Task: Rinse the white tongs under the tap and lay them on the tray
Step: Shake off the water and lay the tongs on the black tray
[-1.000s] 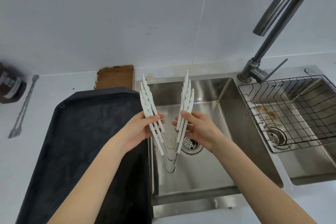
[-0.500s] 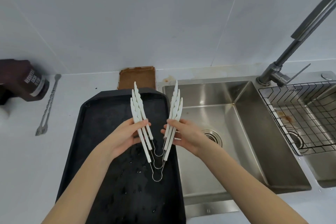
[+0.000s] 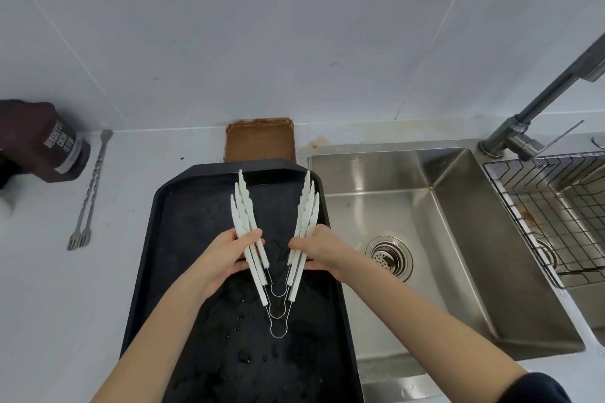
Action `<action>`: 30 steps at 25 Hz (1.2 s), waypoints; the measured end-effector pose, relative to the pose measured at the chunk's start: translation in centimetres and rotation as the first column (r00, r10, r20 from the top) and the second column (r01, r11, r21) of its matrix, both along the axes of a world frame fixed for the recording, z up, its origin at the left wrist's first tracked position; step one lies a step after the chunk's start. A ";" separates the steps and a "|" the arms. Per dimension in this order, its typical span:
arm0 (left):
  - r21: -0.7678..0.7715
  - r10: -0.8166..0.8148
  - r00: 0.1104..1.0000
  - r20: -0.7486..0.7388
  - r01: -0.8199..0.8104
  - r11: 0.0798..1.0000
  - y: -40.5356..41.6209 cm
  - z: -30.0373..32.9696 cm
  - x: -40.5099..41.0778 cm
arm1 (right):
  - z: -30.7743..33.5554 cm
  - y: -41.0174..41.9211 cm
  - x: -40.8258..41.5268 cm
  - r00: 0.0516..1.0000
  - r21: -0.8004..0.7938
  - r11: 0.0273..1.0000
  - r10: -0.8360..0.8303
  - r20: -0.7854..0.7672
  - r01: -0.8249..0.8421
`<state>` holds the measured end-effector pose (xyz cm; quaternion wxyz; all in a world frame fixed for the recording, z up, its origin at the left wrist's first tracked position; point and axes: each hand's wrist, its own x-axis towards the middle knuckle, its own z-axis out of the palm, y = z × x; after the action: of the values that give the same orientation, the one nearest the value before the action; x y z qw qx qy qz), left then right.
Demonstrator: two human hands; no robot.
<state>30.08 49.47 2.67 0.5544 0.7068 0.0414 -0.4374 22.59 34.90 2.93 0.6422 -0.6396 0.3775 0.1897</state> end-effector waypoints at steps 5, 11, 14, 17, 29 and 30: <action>0.108 -0.041 0.991 0.129 0.028 0.994 -0.3 -1.2 0.8 | -0.2 0.5 1.6 0.986 -0.270 0.952 0.119 -0.114 -0.146; 0.288 -0.167 0.957 0.236 0.096 0.953 -0.8 -2.1 1.3 | 0.1 0.5 2.1 0.950 -0.430 0.850 0.241 -0.198 -0.305; 0.413 -0.265 0.916 0.301 0.125 0.902 -0.7 -2.3 1.7 | -0.2 0.2 1.9 0.944 -0.476 0.816 0.266 -0.196 -0.329; 0.474 -0.296 0.901 0.318 0.119 0.872 -0.5 -2.2 1.5 | 0.0 0.1 1.7 0.925 -0.547 0.746 0.309 -0.222 -0.381; 0.453 -0.243 0.887 0.392 0.044 0.891 -1.2 -1.7 0.6 | 0.3 0.8 1.0 0.908 -0.691 0.602 0.360 -0.212 -0.400; 0.452 -0.246 0.888 0.390 0.048 0.891 -1.2 -1.7 0.4 | 0.4 0.9 0.9 0.905 -0.690 0.598 0.366 -0.217 -0.408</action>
<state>30.47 48.24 0.95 0.3441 0.8921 -0.0436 -0.2896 23.50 35.76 3.30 0.2720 -0.9003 0.2901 0.1772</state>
